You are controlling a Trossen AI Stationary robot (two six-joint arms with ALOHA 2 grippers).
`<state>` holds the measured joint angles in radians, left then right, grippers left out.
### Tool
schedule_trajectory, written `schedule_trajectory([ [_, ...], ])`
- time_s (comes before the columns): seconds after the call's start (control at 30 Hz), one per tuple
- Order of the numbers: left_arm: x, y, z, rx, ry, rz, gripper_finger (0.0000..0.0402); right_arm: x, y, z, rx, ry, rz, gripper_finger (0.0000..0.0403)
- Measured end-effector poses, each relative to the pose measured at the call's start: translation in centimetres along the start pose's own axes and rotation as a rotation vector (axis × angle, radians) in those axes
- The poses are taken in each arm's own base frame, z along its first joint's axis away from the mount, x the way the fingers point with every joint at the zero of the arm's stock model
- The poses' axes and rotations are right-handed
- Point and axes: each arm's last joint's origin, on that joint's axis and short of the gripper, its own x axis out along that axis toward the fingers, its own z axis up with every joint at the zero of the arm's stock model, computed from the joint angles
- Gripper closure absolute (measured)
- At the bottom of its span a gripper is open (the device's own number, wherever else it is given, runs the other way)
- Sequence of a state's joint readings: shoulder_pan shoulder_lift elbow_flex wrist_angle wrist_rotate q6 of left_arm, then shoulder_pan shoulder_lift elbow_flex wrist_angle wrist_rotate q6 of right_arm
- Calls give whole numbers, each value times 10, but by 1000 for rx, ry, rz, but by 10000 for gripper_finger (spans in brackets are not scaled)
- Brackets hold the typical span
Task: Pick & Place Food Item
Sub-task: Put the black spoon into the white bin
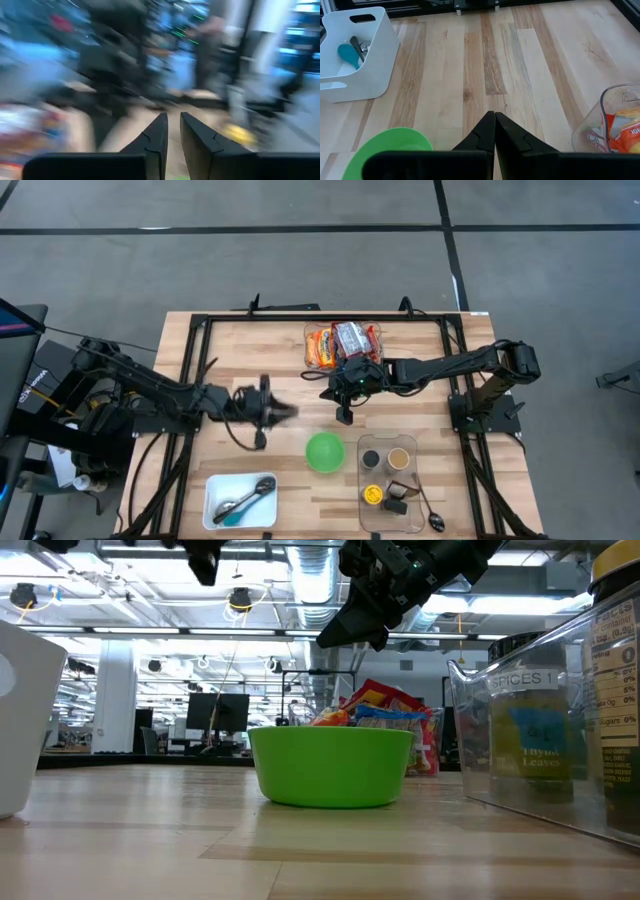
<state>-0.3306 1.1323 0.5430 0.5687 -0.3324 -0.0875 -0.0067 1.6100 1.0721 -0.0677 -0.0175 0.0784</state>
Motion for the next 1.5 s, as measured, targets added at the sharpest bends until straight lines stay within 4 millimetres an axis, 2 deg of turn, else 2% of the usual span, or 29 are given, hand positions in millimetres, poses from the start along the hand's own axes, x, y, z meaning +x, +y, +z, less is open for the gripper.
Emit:
schedule_trajectory([
  [0.13, 3, 19, 7, 141, -56, 208, 363, 0, 0, 0, 0, 0, 0, 399],
  [0.33, 7, 52, 8, 280, -6, 429, 367, 0, 0, 0, 0, 1, 0, 399],
  [0.67, 4, 110, 3, 255, 98, 666, 367, 0, 0, 0, 0, 1, 0, 399],
  [0.87, -2, 132, -5, 163, 172, 761, 367, 0, 0, 0, 0, 1, 0, 399],
  [0.97, -4, 136, -13, 80, 220, 765, 367, 0, 0, 0, 0, 1, 0, 399],
  [1.07, -5, 134, -20, -1, 271, 693, 367, 0, 0, 0, 0, 1, 0, 399],
  [1.3, -3, 118, -33, -139, 403, 412, 367, 0, 4, 0, -5, 1, 9, 399],
  [1.5, -2, 103, -36, -160, 436, 337, 367, 0, 7, -1, 0, 4, 17, 399],
])
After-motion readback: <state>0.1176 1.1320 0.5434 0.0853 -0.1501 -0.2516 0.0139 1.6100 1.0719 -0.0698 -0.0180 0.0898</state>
